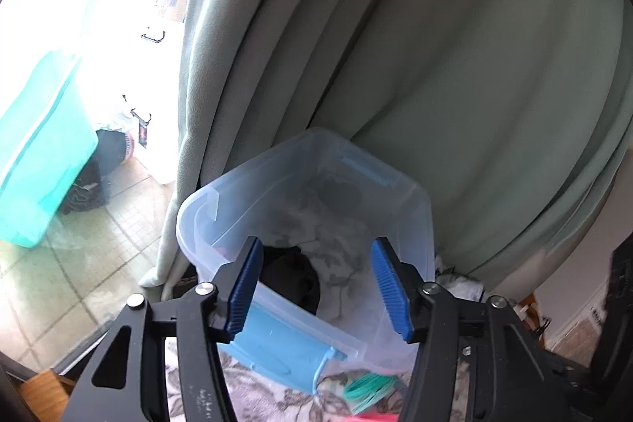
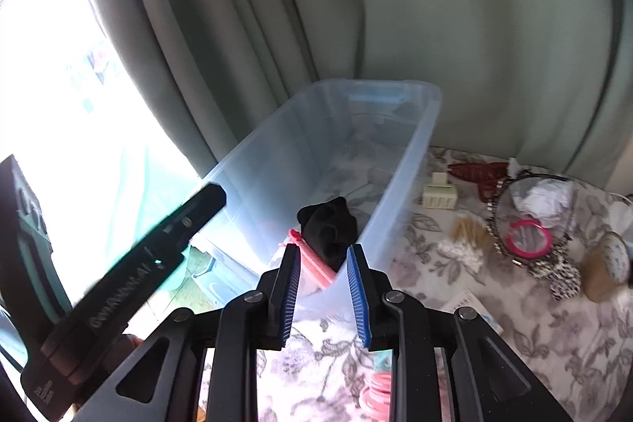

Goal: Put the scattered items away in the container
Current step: 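Move both grippers back from the box toward the remaining table items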

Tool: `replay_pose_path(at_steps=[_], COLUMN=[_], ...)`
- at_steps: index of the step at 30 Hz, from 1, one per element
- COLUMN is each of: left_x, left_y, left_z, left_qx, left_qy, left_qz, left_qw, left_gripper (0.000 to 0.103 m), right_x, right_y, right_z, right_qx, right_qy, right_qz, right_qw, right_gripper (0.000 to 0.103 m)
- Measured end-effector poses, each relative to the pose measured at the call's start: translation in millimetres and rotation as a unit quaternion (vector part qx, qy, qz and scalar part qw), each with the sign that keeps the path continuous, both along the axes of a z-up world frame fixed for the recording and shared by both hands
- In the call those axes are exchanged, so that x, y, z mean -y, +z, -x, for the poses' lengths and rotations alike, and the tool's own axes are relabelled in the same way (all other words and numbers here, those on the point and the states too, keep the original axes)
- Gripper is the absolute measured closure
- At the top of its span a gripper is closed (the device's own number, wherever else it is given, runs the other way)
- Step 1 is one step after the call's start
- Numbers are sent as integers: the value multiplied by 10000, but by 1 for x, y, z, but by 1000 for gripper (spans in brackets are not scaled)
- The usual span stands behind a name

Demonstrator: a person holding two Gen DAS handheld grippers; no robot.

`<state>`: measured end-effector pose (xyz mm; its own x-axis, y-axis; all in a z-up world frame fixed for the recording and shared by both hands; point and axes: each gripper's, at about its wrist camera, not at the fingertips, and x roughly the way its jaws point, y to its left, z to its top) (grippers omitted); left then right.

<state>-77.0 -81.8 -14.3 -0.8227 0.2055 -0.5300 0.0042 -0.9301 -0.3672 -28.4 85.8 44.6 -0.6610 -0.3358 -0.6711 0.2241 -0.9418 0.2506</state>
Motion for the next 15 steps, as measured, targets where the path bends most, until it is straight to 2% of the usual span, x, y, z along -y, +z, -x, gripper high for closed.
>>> replay_pose_path(at_steps=[3,5,7,11,15], left_x=[-15,-27,-41,-81,-109], left_y=[5,11,20,36,58], left_z=[-8,-14,-17,-32,-52], left_qx=[95,50,-84,-421,-604], left_qy=[-58,-141,-233,-692,-1101], left_qz=[326,517,653,1018,1069], left_qw=[9994,9986,9976,9915,9863], left_gripper=[43,41,32,24,23], right_x=[-14,-27,-44,-84,-122], right_y=[7,9,10,18,25], right_z=[-15,-26,-37,-57,-73], right_qx=[-73,-107,-107,-210,-315], right_qy=[-146,-285,-472,-935,-1323], right_qz=[10,48,114,232,298], right_qw=[9999,9995,9988,9951,9903], right_gripper=[57,55,52,45,38])
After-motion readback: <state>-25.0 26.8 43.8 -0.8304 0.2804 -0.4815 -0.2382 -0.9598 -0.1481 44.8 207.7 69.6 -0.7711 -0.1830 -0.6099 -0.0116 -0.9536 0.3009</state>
